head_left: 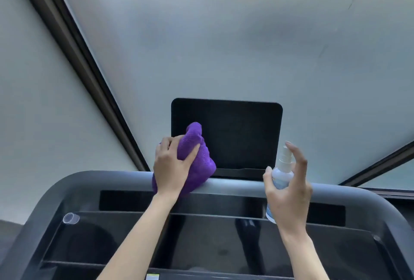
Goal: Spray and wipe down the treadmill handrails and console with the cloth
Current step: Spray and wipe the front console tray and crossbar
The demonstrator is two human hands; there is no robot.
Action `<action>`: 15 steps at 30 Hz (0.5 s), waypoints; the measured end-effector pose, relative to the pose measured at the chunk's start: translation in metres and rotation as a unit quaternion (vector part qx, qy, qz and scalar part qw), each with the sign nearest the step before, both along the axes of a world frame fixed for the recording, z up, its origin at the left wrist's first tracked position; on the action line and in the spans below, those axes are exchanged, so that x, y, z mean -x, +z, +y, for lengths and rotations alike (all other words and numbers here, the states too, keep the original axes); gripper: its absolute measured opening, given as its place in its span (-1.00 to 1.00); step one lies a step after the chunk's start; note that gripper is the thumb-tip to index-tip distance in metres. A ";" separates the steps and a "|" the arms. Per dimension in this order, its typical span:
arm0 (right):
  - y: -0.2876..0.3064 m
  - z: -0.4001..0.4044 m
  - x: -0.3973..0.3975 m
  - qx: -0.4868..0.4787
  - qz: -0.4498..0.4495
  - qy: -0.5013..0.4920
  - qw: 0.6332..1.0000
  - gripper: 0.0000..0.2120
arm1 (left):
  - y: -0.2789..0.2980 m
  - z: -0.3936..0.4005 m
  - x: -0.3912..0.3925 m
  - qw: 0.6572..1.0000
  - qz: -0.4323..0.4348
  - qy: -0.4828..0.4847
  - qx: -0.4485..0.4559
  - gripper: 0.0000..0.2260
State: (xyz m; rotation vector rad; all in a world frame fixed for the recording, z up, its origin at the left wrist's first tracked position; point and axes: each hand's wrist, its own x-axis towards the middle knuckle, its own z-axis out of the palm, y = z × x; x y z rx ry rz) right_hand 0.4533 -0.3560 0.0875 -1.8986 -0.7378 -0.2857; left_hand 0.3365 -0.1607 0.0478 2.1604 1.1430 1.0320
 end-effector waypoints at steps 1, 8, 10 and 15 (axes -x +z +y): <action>0.000 0.001 0.002 0.002 0.004 0.000 1.000 -0.38 | -0.003 0.004 0.015 0.998 -0.038 0.044 0.016 -0.62; -0.004 0.005 0.014 0.022 0.003 0.003 1.000 -0.37 | -0.027 -0.025 -0.004 0.987 0.014 0.157 0.042 -0.55; -0.007 0.000 0.015 0.027 0.007 0.005 1.000 -0.37 | -0.027 -0.029 -0.019 0.987 0.020 0.156 0.039 -0.54; -0.013 -0.015 0.009 0.025 0.023 -0.007 0.999 -0.38 | -0.031 -0.056 -0.047 0.991 0.034 0.132 -0.002 -0.59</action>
